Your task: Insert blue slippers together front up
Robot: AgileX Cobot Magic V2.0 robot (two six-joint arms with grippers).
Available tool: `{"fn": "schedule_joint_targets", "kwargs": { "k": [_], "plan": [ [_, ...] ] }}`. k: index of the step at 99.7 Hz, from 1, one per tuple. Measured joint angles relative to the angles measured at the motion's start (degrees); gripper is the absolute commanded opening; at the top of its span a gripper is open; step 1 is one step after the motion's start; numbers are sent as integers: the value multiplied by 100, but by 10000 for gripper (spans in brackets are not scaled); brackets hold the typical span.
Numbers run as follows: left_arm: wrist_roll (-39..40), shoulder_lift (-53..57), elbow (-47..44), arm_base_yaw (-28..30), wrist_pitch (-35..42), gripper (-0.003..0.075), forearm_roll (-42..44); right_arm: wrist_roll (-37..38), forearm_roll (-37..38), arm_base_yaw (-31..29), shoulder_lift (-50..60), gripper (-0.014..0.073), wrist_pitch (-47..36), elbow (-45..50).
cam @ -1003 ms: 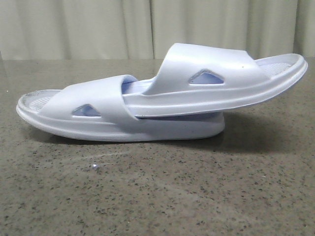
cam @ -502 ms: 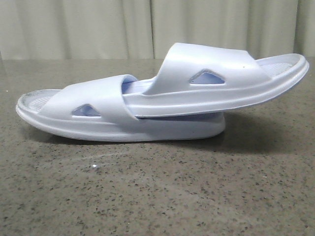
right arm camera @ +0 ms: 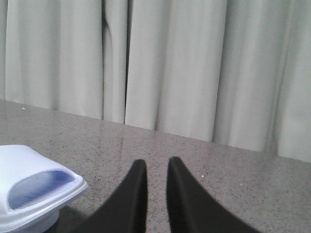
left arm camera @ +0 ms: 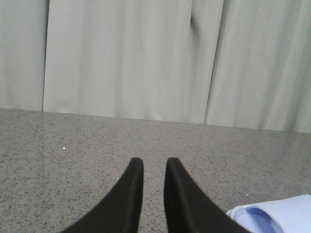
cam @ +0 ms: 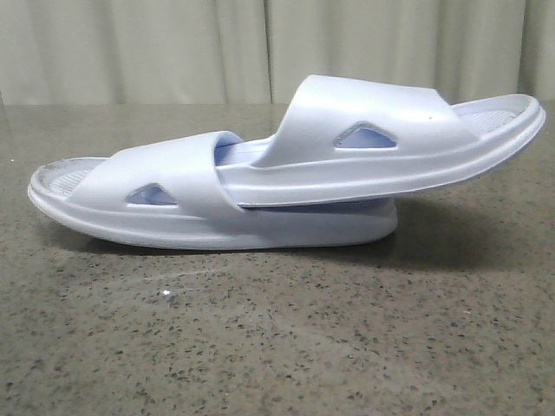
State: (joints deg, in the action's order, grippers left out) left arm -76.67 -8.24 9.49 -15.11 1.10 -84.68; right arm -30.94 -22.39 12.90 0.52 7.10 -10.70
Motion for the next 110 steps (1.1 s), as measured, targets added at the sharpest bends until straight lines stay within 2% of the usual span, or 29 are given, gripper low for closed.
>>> {"fn": "schedule_joint_targets", "kwargs": {
  "k": [110],
  "plan": [
    [0, 0, 0, 0, 0, 16, -149, 0, 0, 0, 0, -107, -23, 0]
  ]
}}
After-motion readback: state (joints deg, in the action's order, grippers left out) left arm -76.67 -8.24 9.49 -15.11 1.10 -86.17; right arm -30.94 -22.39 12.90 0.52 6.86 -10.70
